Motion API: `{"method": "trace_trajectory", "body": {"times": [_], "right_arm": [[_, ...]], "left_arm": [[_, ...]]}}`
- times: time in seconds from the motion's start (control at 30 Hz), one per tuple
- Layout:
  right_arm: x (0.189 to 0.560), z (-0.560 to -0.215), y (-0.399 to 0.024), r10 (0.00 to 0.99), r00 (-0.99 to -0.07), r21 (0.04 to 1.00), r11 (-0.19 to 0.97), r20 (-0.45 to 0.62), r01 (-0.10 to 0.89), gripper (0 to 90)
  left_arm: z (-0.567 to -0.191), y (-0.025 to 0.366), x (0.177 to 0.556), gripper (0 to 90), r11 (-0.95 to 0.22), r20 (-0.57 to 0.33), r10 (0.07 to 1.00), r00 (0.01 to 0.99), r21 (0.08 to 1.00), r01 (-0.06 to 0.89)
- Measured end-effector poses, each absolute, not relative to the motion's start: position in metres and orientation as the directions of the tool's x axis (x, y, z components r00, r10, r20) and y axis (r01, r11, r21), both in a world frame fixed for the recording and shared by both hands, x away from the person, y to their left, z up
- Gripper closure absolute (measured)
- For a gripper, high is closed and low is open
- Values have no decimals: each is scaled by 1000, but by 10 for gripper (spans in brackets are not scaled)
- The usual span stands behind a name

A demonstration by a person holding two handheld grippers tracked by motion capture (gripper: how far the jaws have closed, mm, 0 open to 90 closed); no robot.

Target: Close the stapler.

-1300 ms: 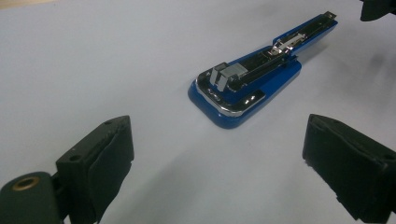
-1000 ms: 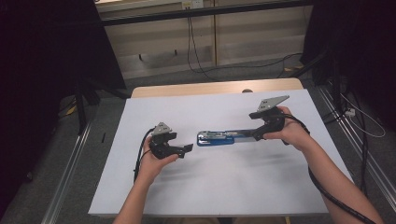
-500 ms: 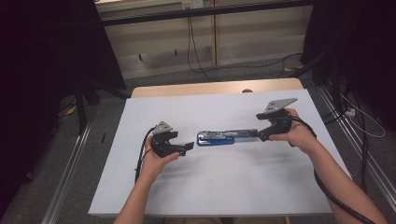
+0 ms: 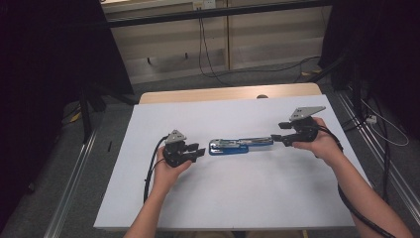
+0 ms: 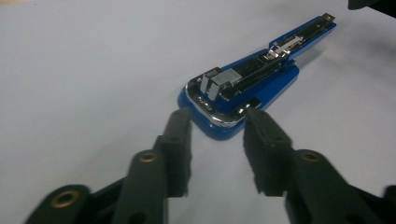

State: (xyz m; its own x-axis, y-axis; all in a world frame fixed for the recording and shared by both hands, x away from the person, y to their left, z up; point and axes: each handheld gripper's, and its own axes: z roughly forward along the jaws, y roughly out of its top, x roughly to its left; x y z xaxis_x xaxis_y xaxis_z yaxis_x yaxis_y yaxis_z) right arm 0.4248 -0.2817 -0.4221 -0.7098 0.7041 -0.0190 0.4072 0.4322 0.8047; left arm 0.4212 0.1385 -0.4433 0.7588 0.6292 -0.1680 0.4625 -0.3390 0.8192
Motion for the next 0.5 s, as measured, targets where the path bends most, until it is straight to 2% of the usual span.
{"method": "trace_trajectory", "body": {"times": [0.07,0.17,0.37,0.5], "right_arm": [[424,-425,-283,714,-700,800,430,-17,419,536],[423,-429,-285,711,-703,781,456,-31,427,641],[420,-440,-287,705,-709,758,469,-12,454,839],[419,-448,-286,698,-716,747,474,3,466,863]], "left_arm": [[-444,135,422,796,-338,-183,620,763,816,470],[-447,131,425,882,-346,-194,609,769,808,477],[-455,122,431,900,-368,-189,621,761,787,495],[-460,118,434,900,-386,-173,621,764,781,490]]}}
